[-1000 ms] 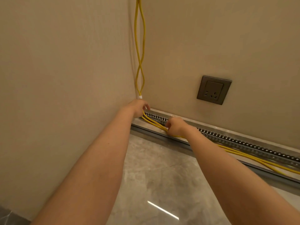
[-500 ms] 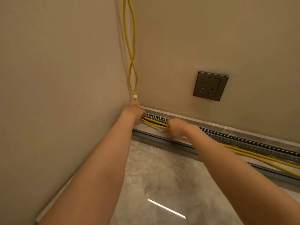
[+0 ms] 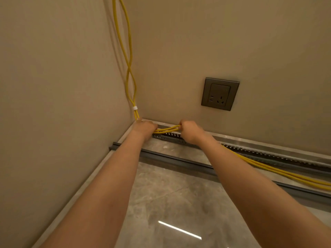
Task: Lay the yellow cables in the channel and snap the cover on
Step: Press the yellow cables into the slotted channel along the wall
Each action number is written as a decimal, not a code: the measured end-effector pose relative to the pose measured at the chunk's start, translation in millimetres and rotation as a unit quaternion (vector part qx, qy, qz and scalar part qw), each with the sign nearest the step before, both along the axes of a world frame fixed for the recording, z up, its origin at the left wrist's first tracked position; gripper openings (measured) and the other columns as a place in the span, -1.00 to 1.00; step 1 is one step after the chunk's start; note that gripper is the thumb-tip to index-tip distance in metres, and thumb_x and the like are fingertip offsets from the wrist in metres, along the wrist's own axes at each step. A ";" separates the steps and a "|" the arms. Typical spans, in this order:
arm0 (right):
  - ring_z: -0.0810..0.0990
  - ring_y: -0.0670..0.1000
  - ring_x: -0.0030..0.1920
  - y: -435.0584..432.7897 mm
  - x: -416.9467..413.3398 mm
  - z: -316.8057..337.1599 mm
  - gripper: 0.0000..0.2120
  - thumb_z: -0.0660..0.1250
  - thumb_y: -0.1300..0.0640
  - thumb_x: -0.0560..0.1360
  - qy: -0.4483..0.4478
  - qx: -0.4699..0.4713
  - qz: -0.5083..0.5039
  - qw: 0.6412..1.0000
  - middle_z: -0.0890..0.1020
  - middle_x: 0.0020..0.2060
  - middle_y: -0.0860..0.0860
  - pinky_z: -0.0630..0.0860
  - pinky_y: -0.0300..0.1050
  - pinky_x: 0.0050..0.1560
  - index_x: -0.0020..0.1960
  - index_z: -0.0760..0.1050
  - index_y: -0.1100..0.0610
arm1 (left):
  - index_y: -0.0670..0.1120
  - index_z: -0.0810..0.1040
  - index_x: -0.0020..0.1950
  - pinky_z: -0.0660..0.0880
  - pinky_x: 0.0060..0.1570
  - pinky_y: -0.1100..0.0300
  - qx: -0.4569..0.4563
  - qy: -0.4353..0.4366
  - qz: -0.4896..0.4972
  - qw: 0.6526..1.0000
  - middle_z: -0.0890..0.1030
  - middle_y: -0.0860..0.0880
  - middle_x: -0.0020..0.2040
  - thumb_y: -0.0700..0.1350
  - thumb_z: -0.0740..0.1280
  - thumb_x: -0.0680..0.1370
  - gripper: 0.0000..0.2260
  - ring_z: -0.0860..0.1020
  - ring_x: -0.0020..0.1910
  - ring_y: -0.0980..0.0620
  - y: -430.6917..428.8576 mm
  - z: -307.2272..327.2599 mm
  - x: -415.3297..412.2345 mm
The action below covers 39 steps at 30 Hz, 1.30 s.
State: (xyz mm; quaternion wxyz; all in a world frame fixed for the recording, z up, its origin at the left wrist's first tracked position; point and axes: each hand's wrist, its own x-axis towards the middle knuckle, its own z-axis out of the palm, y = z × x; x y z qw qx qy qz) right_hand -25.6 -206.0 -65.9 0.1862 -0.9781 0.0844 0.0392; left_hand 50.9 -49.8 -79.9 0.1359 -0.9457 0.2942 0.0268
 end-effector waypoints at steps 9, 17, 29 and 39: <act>0.53 0.20 0.10 -35.9 -9.2 11.3 -0.76 0.16 0.23 0.56 0.048 0.005 0.003 0.999 0.59 0.11 0.24 0.46 0.00 0.06 0.13 0.54 0.26 | -0.13 0.59 0.11 0.43 0.02 0.11 -0.164 0.134 -0.014 0.977 0.62 -0.15 0.09 -0.21 0.35 0.51 -0.81 0.53 0.14 -0.12 -18.3 -1.5 -16.5; 0.46 0.09 -0.10 -37.6 -32.6 1.1 -0.75 0.13 0.21 0.57 -0.008 0.044 -0.047 0.998 0.52 -0.12 0.12 0.40 -0.08 -0.12 0.09 0.56 0.21 | -0.14 0.63 0.15 0.33 -0.08 0.22 -0.229 0.175 -0.029 0.957 0.64 -0.14 0.06 -0.21 0.40 0.49 -0.76 0.55 0.09 -0.08 -20.6 -1.1 -27.4; 0.56 0.18 0.03 -19.0 -52.9 -27.7 -0.77 0.18 0.25 0.53 -0.072 -0.056 -0.055 0.994 0.58 0.07 0.15 0.42 -0.06 -0.14 0.14 0.52 0.16 | -0.09 0.59 0.18 0.41 0.02 0.19 -0.185 0.154 -0.027 0.970 0.60 -0.10 0.13 -0.13 0.34 0.54 -0.77 0.53 0.14 -0.06 -19.6 13.5 -31.9; 0.53 0.12 0.13 -5.9 -49.8 -32.1 -0.70 0.24 0.30 0.53 -0.157 -0.028 -0.048 0.986 0.58 0.12 0.09 0.49 -0.03 0.01 0.22 0.52 0.11 | -0.07 0.50 0.35 0.39 0.24 0.10 -0.144 0.143 0.008 0.979 0.54 -0.13 0.30 -0.26 0.21 0.60 -0.66 0.48 0.27 -0.11 -6.0 3.6 -25.7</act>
